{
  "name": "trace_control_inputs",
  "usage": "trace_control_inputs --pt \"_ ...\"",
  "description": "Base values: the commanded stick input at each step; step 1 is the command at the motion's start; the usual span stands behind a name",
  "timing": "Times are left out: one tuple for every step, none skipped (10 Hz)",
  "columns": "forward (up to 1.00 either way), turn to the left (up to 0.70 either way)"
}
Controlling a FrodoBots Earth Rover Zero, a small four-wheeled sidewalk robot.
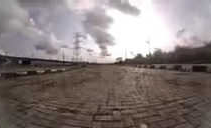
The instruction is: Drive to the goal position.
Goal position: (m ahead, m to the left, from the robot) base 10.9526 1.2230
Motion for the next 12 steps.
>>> trace_control_inputs --pt "1.0 -0.06" --pt "1.0 -0.22" --pt "1.0 -0.27" --pt "1.0 -0.27" --pt "1.0 -0.27" --pt "1.0 -0.27" --pt "1.0 -0.27" --pt "1.0 -0.27" --pt "1.0 0.0" --pt "1.0 0.0" --pt "1.0 0.0" --pt "1.0 0.0"
